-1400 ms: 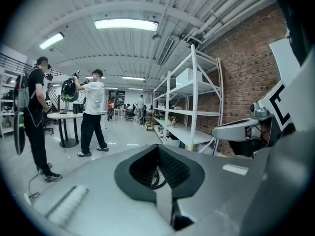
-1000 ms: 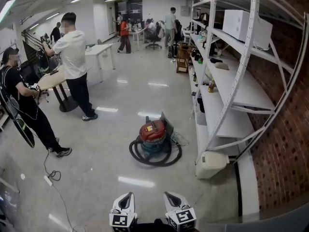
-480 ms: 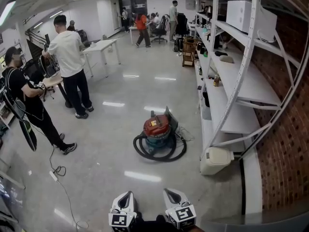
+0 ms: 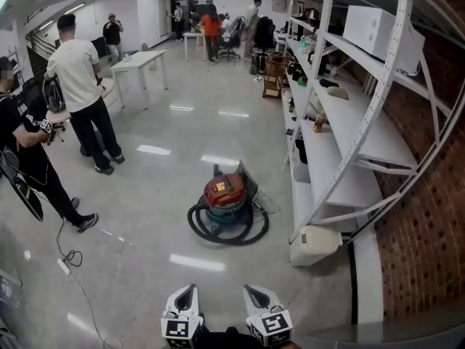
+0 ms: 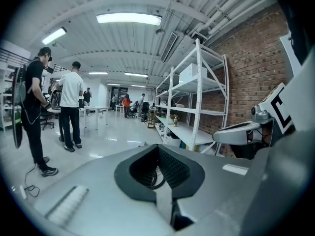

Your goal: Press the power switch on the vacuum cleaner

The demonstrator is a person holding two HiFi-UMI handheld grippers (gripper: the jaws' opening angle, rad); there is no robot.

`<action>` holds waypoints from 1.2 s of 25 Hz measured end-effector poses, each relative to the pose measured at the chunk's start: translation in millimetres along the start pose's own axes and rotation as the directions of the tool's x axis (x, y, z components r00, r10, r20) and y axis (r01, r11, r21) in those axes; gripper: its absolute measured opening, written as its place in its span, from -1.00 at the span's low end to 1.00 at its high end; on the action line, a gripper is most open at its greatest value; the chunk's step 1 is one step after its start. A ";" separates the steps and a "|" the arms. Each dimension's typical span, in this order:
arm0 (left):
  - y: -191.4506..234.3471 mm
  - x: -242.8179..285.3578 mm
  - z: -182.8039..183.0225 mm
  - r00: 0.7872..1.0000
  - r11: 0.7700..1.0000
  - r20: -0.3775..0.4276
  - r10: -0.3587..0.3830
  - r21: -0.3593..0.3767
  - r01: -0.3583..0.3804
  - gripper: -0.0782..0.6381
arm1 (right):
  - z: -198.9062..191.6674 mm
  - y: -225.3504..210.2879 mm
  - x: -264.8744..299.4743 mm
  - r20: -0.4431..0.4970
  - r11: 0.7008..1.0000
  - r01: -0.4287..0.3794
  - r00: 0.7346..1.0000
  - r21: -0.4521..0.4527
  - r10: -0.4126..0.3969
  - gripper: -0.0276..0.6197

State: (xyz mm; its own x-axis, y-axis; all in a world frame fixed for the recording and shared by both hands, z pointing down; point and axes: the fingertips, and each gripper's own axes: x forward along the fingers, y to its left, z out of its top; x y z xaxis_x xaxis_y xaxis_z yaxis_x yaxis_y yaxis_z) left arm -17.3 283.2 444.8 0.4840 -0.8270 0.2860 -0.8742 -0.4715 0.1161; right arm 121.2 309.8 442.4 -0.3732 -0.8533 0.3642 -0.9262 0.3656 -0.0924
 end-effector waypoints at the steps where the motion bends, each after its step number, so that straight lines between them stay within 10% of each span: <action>1: 8.3 6.5 0.3 1.000 1.000 0.000 -0.004 -0.002 0.004 -0.73 | 1.2 -0.3 8.9 -0.005 1.000 0.007 1.000 -0.002 -0.007 -0.94; 30: 272.0 140.1 100.9 0.994 0.996 0.101 0.049 -0.077 -0.041 -0.73 | 143.5 14.6 269.4 -0.002 0.993 0.090 0.996 -0.071 -0.091 -0.94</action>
State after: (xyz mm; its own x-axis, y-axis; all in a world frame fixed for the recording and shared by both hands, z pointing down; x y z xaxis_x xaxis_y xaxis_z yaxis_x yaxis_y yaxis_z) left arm -183.4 8.2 420.5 0.4423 -0.8757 0.1938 -0.8937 -0.4122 0.1773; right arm -0.7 31.9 406.2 -0.2874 -0.8821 0.3731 -0.9499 0.3126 0.0073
